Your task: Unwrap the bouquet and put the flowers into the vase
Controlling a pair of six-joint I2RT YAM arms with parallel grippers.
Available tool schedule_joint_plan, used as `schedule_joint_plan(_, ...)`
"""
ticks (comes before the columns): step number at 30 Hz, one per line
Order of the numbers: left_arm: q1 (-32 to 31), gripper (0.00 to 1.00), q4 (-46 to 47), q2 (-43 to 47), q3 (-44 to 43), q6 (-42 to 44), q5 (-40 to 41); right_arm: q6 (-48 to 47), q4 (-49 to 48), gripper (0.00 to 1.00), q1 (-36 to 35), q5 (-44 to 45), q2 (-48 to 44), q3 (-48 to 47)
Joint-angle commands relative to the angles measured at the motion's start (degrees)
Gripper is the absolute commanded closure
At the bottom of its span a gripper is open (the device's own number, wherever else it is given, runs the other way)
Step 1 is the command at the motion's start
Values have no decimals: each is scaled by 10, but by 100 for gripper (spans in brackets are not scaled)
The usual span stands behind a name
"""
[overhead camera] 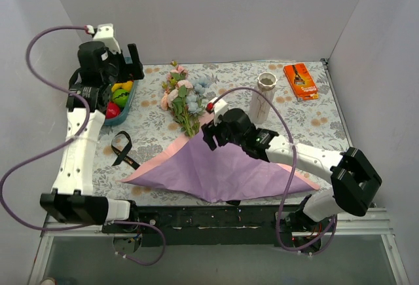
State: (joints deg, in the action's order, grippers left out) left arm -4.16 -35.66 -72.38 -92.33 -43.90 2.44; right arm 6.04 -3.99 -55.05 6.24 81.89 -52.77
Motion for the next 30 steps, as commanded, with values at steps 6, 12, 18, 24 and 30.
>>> schedule_joint_plan(6,2,2,-107,-27,48,76,-250,-2,22,23,148,-47,57,-68)
schedule_joint_plan(12,-12,2,-194,-21,149,230,-405,-2,-21,23,194,-153,25,6)
schedule_joint_plan(18,-23,18,-139,-58,234,232,-263,-2,-33,23,194,-163,-41,45)
schedule_joint_plan(24,-153,27,-123,-64,272,224,-224,5,-39,23,189,-166,-107,75)
schedule_joint_plan(30,-224,29,-92,-108,266,182,-217,8,-23,23,185,-158,-168,76)
